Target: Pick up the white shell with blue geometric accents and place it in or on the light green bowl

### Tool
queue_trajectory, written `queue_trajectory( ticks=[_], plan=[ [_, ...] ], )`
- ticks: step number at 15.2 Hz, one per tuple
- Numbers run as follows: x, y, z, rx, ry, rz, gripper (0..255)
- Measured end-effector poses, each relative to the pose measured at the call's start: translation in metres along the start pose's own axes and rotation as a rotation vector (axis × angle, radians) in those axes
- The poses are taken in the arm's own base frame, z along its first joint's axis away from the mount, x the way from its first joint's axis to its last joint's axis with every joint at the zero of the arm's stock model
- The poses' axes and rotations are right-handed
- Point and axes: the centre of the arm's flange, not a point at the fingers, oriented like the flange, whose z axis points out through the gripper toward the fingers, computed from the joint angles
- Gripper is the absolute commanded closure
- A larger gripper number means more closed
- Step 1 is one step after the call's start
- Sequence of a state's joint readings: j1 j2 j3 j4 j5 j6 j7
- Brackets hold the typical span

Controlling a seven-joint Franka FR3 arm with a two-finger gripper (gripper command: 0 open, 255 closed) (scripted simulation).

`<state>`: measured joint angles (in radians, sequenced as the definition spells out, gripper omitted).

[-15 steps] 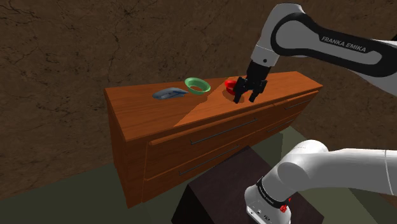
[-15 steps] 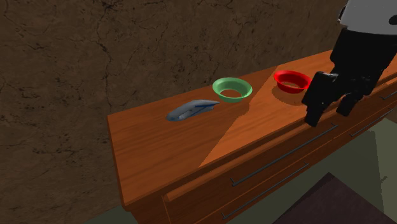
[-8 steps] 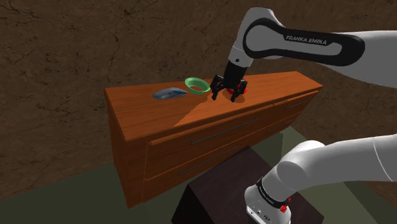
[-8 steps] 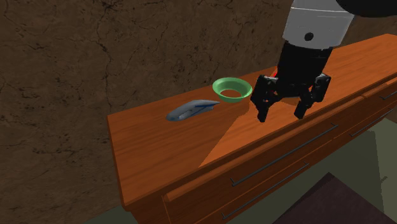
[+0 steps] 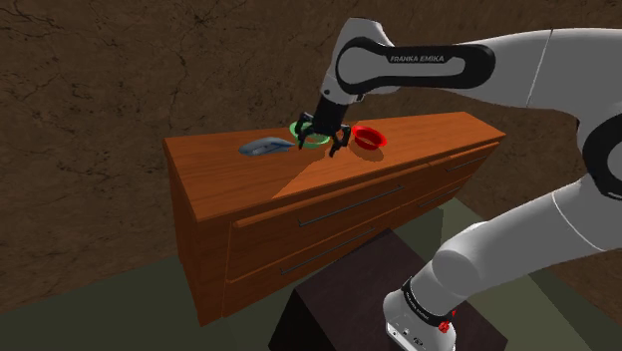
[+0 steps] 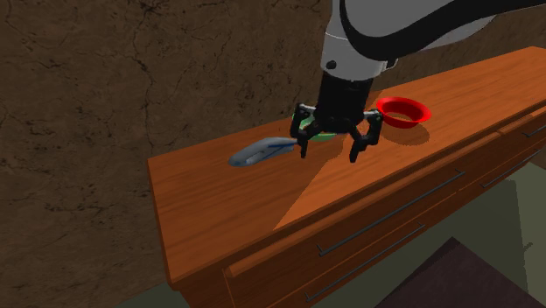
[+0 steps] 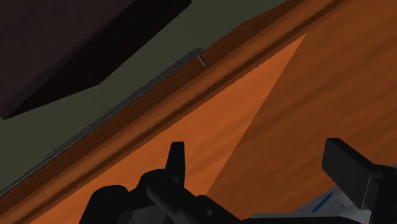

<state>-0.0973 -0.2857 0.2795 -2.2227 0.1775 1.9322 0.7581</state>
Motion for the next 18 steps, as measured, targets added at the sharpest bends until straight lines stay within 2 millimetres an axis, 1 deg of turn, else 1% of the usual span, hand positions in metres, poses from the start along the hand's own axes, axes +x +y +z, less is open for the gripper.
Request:
queue_trajectory(
  ticks=[2,4,8,10,15,16,18],
  plan=[
    [0.019,-0.019,0.007,0.007,0.008,0.065,0],
    [0.033,-0.037,0.016,0.013,0.015,0.129,0],
    [0.066,-0.067,0.031,0.026,0.029,0.258,0],
    [0.089,-0.084,0.041,0.032,0.036,0.323,0],
    [0.139,-0.107,0.058,0.047,0.053,0.482,0],
    [0.145,-0.109,0.062,0.049,0.055,0.497,0],
    [0.149,-0.110,0.071,0.049,0.056,0.508,0]
  ],
)
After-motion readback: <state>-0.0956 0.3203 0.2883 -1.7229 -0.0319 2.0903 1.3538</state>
